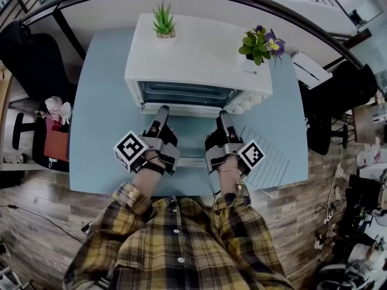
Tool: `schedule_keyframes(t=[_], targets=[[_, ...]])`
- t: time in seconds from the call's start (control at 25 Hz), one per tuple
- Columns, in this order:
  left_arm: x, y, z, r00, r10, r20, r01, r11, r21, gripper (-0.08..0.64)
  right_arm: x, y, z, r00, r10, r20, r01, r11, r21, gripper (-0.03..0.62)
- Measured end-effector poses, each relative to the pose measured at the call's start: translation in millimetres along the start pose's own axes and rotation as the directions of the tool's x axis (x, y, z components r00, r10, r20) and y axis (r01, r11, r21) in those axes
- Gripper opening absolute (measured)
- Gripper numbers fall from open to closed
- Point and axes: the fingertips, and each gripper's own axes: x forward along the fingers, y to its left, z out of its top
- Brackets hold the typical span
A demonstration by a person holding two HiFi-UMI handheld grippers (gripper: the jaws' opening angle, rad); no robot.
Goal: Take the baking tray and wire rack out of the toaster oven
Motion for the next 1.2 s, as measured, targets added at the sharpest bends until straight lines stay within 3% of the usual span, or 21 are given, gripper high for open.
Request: schedule_keyframes(t=[0.36,0.64,0.88,0.92,1.0,1.2], targets=[[31,44,47,0.997,0.048,0.068,-0.045,0.998,-0.055,0.166,61,-42,-12,0.996,-0.075,0.038,0.07,0.99,0.119,0.222],[50,61,57,0.994,0.048,0.097,-0.039,0.994,-0.098,0.16,85,-67,2,0.984,-0.104,0.147,0.077,0.982,0.174,0.216],[56,68,59,0.994,0.059,0.092,-0.05,0.994,-0.094,0.16,97,-77,14,0.97,-0.067,0.236,0.008,0.971,0.241,0.146],[55,70,59,0.994,0.062,0.093,-0.053,0.994,-0.097,0.16,98,-76,13,0.967,-0.07,0.245,0.005,0.968,0.253,0.104],[56,71,58,0.994,0.064,0.089,-0.055,0.994,-0.097,0.16,98,-75,12,0.965,-0.083,0.25,0.02,0.969,0.244,0.066],[56,74,60,0.994,0.068,0.09,-0.059,0.993,-0.101,0.16,89,-81,10,0.972,-0.122,0.201,0.081,0.976,0.204,0.049]])
